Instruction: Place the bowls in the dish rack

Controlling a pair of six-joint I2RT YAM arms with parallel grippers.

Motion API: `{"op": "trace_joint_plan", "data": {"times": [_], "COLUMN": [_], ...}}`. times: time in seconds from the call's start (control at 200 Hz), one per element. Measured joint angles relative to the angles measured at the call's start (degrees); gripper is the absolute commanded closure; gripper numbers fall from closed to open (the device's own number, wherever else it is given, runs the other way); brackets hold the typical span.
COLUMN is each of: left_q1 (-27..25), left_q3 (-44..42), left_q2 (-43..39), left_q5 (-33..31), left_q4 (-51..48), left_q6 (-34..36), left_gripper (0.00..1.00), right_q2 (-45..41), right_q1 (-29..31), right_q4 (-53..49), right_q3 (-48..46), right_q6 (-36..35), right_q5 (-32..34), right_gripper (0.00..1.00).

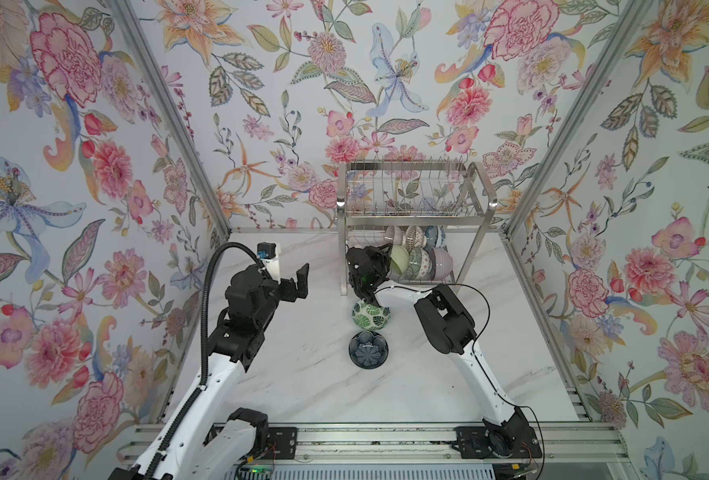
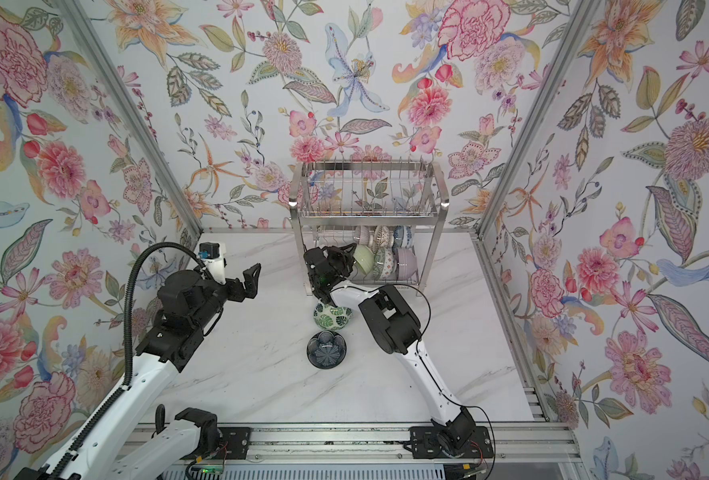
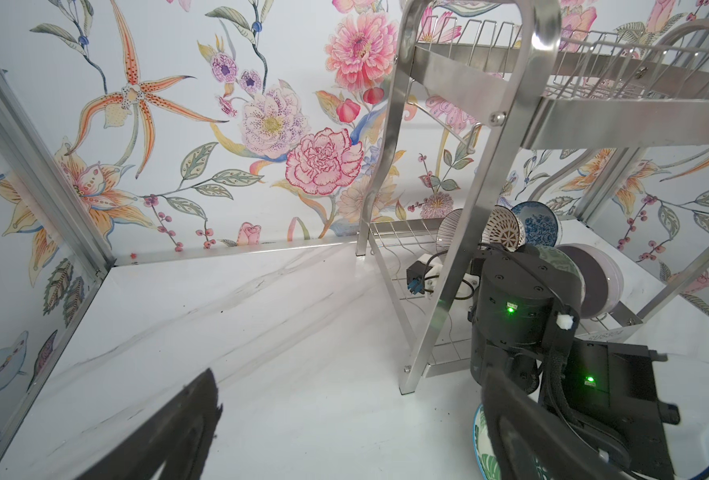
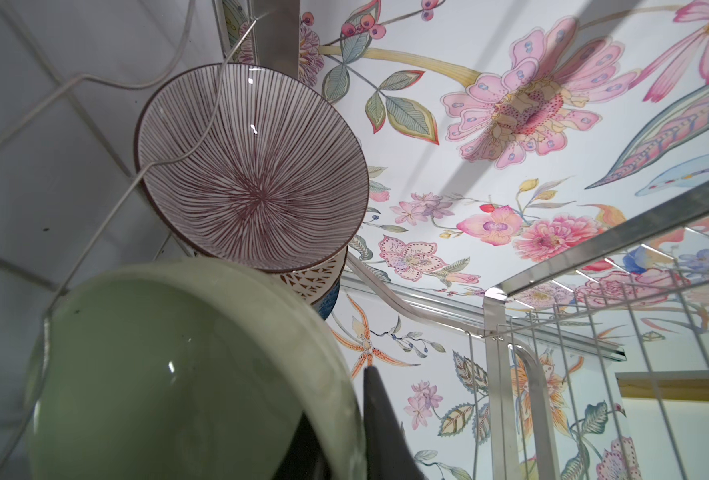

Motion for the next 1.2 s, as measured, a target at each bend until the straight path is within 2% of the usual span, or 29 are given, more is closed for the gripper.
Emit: {"op": "trace_joint_plan", "data": {"times": [0.055, 0.075, 0.16, 0.656, 0.781, 0.926, 1.071, 1.201], "left_q1": [0.00, 0.00, 0.00, 0.00, 0.00, 0.00, 0.04, 0.15], "left_q3": [0.00, 0.00, 0.00, 0.00, 0.00, 0.00, 0.00, 0.02], "left_q2": [0.00, 0.00, -0.02, 0.11, 0.50, 1.40, 2.23, 3.23], "left_q5": [0.26, 0.37, 0.46, 0.63, 0.63, 0.63, 0.61, 0.57], "left_q4": [0.00, 0.00, 0.00, 0.00, 0.04, 0.52, 0.63, 0.63], "left_q6": [-0.04, -0.07, -0.20, -0.22, -0.22, -0.22, -0.20, -0.20], "left_gripper": [0.01, 0.01, 0.01, 0.01, 0.01, 0.01, 0.01, 0.01], "right_q2": [0.00, 0.00, 0.02, 0.76, 0.74, -0.59, -3.65, -7.78], "right_q1": [-0.07, -0.04, 0.24, 1.55, 1.57, 1.49, 1.07, 0.24], "right_q4": [-1.07, -1.55, -3.45, -7.23, -8.41, -15.76, -20.22, -21.18], "right_q3": [0.39, 0.59, 1.01, 1.07, 1.07, 1.09, 0.09, -2.86], "right_q6": [0.76, 1.03, 2.64, 4.74, 7.08, 15.56, 21.42, 25.79], "right_q5": [0.00, -0.02, -1.14, -3.30, -3.98, -6.38, -9.07, -11.96], "right_gripper": [0.85, 0.81, 0.74, 0.72, 0.48, 0.23, 0.10, 0.05]}}
